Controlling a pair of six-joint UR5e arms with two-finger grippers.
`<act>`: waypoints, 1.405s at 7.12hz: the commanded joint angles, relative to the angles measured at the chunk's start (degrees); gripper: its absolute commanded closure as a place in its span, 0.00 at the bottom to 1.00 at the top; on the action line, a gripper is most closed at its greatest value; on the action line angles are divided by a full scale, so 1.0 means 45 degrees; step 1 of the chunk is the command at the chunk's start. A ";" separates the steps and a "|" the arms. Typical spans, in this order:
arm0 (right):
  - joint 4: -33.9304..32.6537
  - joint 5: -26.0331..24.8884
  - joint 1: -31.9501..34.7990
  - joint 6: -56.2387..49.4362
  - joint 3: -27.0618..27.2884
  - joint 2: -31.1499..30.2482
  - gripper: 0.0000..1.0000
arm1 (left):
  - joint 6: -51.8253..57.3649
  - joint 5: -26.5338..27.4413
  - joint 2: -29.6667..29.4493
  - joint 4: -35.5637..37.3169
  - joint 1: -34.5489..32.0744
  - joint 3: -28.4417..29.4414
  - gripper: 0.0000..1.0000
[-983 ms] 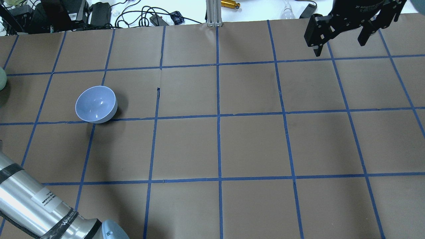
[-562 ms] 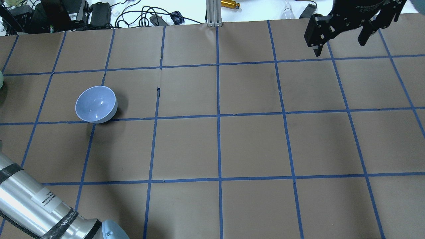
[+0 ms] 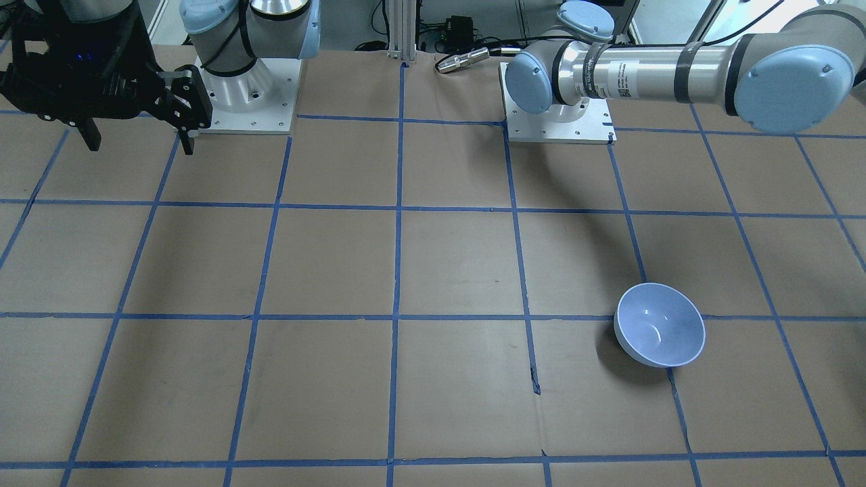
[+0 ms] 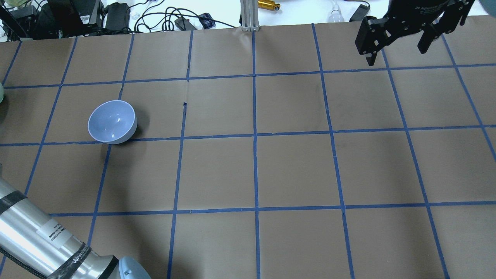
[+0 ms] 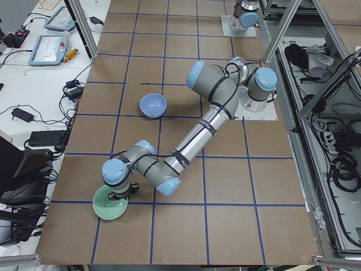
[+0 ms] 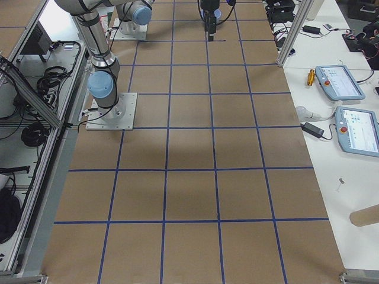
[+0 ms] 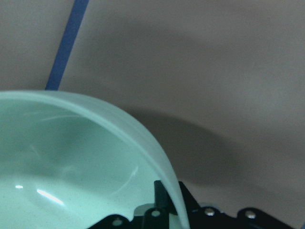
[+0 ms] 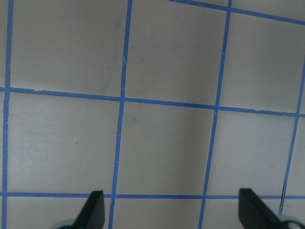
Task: Stack green bowl on blue bowl
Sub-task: 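Close the left gripper on the rim of the mint green bowl, then lift the green bowl with the left gripper and carry it over the blue bowl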
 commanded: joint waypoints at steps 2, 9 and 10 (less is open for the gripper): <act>0.0000 0.0000 -0.0011 0.0000 0.0000 0.0000 0.00 | 0.0146 0.0014 0.0213 0.0021 -0.0020 -0.0072 1.00; 0.0000 0.0000 -0.0011 0.0000 0.0000 0.0000 0.00 | -0.0957 0.0912 0.2551 -0.1242 -0.1968 -0.1026 1.00; 0.0000 0.0000 0.0008 0.0000 0.0000 0.0000 0.00 | -0.1450 0.0951 0.3196 -0.1345 -0.2360 -0.1319 1.00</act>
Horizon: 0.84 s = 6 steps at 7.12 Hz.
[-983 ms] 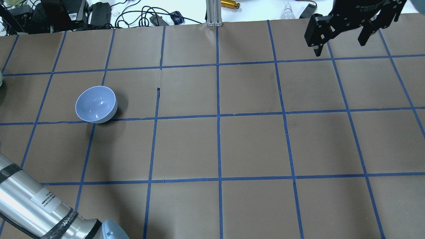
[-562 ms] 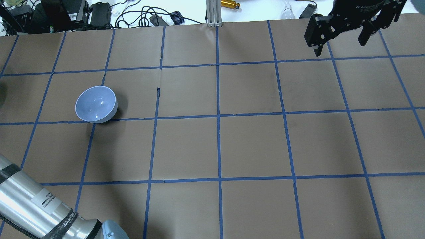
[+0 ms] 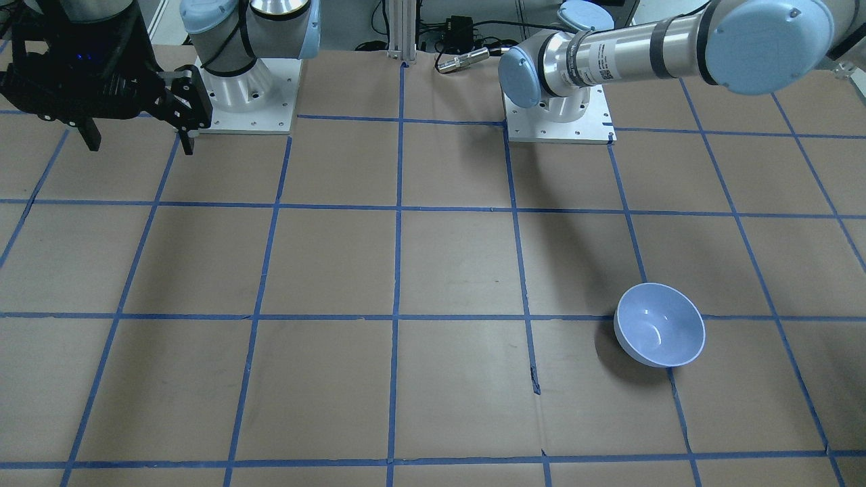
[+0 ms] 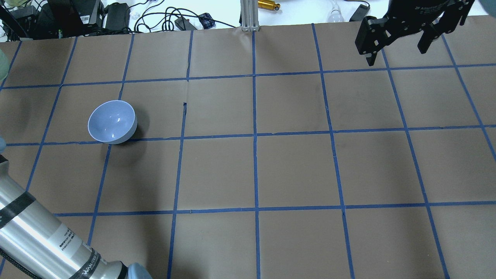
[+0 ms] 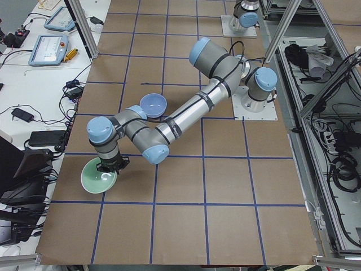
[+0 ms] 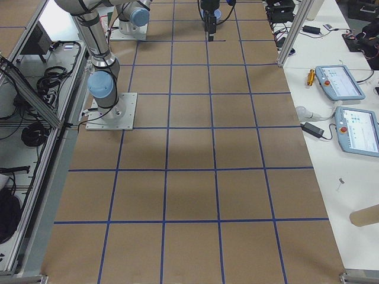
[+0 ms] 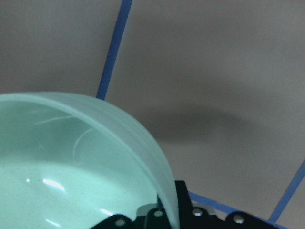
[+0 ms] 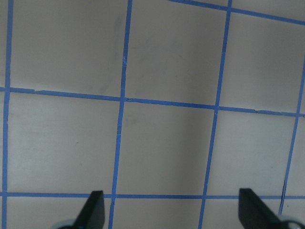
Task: Stack green bowl on blue bowl
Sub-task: 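Lift the green bowl with the left gripper and carry it over the blue bowl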
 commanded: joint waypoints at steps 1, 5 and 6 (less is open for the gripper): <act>0.0000 0.0000 0.0006 -0.0001 0.0000 0.0000 0.00 | -0.1245 0.0064 0.1262 -0.0370 -0.0900 -0.0879 1.00; 0.0000 0.0000 0.0006 -0.0001 0.0000 0.0000 0.00 | -0.5999 0.0083 0.3294 -0.0390 -0.3534 -0.3532 1.00; 0.0000 0.0000 0.0006 -0.0001 0.0000 0.0000 0.00 | -0.7370 0.0102 0.3936 -0.0371 -0.4140 -0.4353 1.00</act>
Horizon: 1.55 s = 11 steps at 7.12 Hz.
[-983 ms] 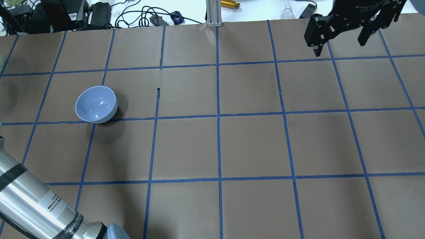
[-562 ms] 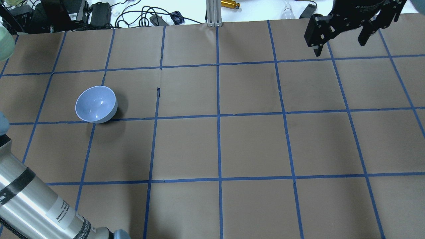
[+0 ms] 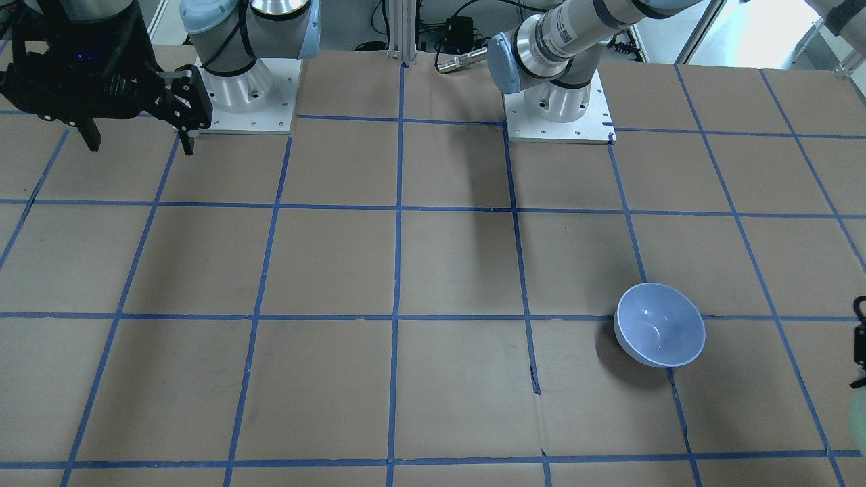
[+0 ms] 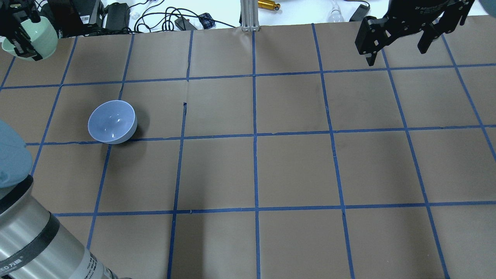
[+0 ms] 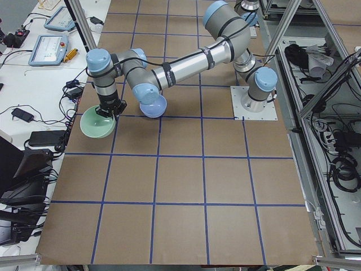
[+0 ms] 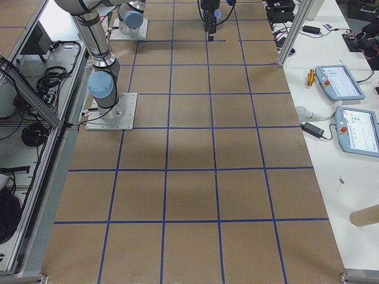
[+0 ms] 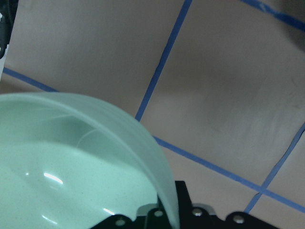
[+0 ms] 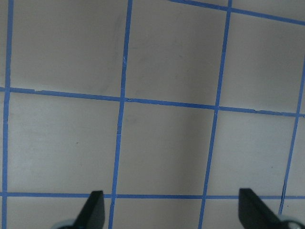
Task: Stack green bowl on blue bowl
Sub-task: 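Lift the green bowl with the left gripper and carry it over the blue bowl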
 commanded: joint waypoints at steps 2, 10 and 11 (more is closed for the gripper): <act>0.0000 0.0000 0.0003 0.0000 0.0000 0.0000 0.00 | -0.4194 -0.0005 0.1690 0.0114 -0.1772 -0.2627 1.00; 0.0000 0.0000 0.0003 0.0000 0.0000 0.0000 0.00 | -0.8518 0.0964 0.4058 0.2409 -0.2850 -0.7727 1.00; 0.0000 0.0000 0.0003 0.0000 0.0000 0.0000 0.00 | -0.8540 0.1242 0.4077 0.2651 -0.2850 -0.8159 1.00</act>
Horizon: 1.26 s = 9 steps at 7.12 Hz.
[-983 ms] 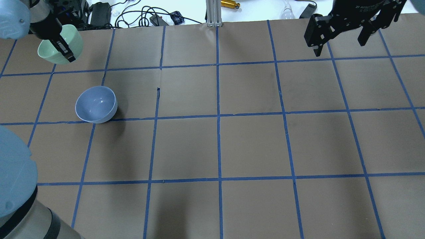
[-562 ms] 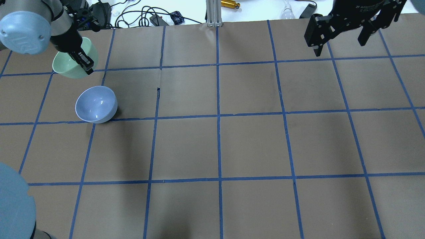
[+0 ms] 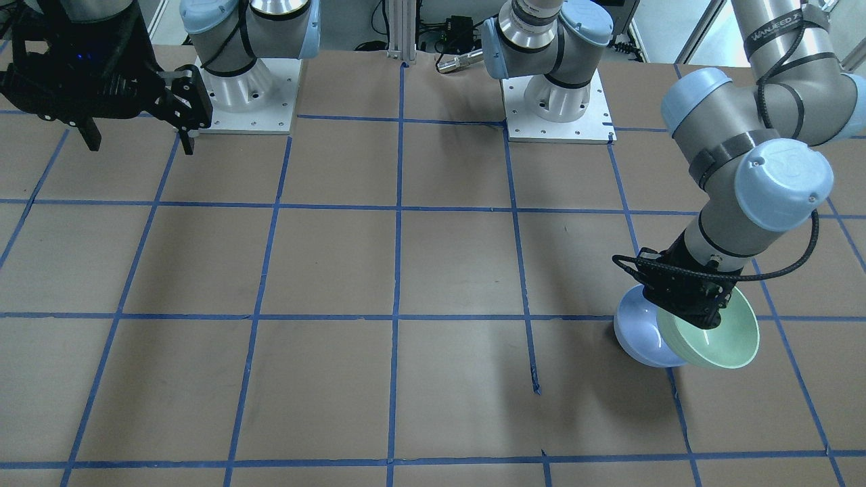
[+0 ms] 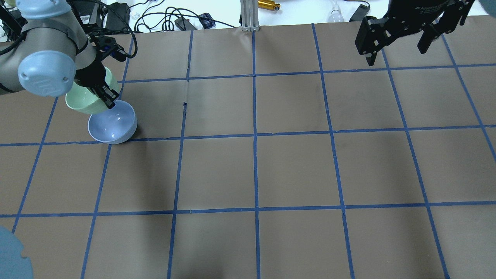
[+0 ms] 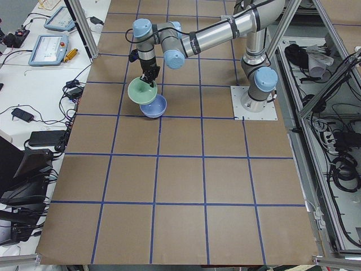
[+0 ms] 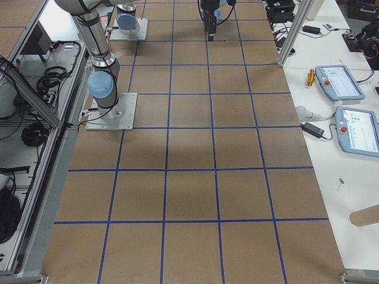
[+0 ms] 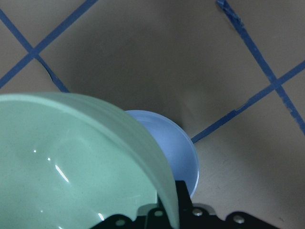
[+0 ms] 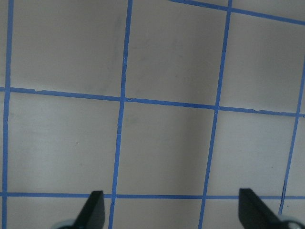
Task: Stack green bowl on blue bowl
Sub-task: 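Lower the green bowl into the blue bowl and open the left gripper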
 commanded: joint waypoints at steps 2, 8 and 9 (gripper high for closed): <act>0.0000 0.0000 -0.0019 0.0000 0.0000 0.0000 0.00 | -0.0174 0.0451 -0.0059 0.0526 0.0005 -0.0909 1.00; 0.0000 0.0000 0.0000 0.0000 0.0000 0.0000 0.00 | -0.0213 0.0412 -0.0099 0.0995 0.0005 -0.1555 0.60; 0.0000 0.0000 -0.0019 0.0000 0.0000 0.0000 0.00 | -0.0194 0.0373 -0.0099 0.0995 0.0005 -0.1477 0.42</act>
